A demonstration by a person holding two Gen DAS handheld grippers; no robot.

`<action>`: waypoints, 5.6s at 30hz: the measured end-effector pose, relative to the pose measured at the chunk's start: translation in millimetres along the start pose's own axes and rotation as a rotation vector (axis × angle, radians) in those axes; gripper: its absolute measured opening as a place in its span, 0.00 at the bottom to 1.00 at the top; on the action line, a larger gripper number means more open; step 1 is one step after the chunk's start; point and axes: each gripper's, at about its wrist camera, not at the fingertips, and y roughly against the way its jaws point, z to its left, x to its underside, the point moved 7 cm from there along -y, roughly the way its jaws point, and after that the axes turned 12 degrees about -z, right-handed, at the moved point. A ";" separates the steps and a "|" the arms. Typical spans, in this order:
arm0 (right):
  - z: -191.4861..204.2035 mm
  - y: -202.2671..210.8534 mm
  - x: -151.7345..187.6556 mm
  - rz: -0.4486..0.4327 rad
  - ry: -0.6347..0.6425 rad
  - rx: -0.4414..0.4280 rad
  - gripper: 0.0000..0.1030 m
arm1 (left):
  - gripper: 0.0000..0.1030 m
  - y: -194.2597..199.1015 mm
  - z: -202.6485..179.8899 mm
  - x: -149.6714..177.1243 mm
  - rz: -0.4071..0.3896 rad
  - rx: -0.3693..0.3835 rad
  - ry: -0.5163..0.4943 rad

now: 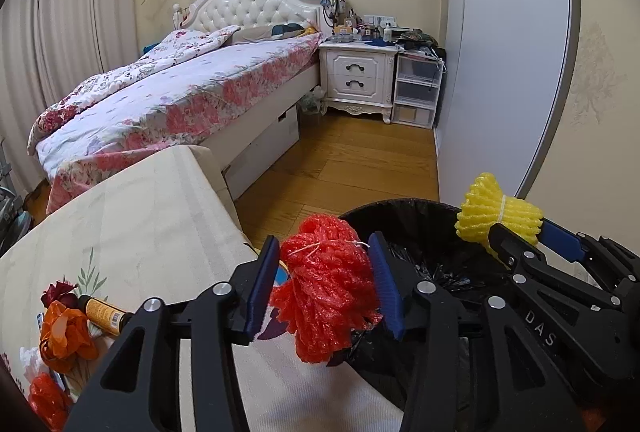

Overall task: Collect trash
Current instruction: 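Carry both nets over the black bin and open both tools to drop them, then grasp the red plastic bags with the left tool, then grasp the orange plastic bag with the right tool while the left tool holds the red bags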

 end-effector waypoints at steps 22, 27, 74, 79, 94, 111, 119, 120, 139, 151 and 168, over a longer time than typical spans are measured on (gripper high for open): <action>1.2 4.3 -7.0 -0.008 -0.002 0.003 0.56 | 0.76 15.0 23.3 -0.1 0.003 -0.043 0.058; 16.1 15.4 -2.7 -0.002 0.016 -0.038 0.56 | 0.76 34.8 37.9 4.5 0.009 -0.075 0.067; 204.0 88.7 39.5 0.049 0.231 -0.413 0.57 | 0.68 136.7 215.7 106.6 0.177 -0.378 0.342; 207.4 88.6 40.6 0.053 0.233 -0.417 0.57 | 0.65 144.1 216.4 106.0 0.160 -0.364 0.343; 236.5 98.4 40.8 0.041 0.265 -0.467 0.57 | 0.65 180.2 233.6 94.6 0.101 -0.368 0.352; 307.2 101.3 36.8 0.040 0.329 -0.530 0.76 | 0.65 223.0 335.1 108.1 0.051 -0.575 0.411; 319.7 81.2 51.0 0.132 0.328 -0.514 0.76 | 0.65 227.7 367.1 119.0 0.049 -0.613 0.443; 320.7 80.4 52.4 0.136 0.330 -0.513 0.76 | 0.65 227.3 367.9 120.4 0.051 -0.611 0.445; 328.7 87.3 63.9 0.163 0.341 -0.571 0.13 | 0.65 221.0 367.3 129.1 0.061 -0.577 0.460; 320.4 86.7 53.6 0.168 0.271 -0.575 0.54 | 0.65 228.4 373.9 127.0 0.046 -0.607 0.456; 340.5 67.0 59.6 0.213 0.313 -0.542 0.26 | 0.65 225.8 391.6 130.8 0.042 -0.608 0.472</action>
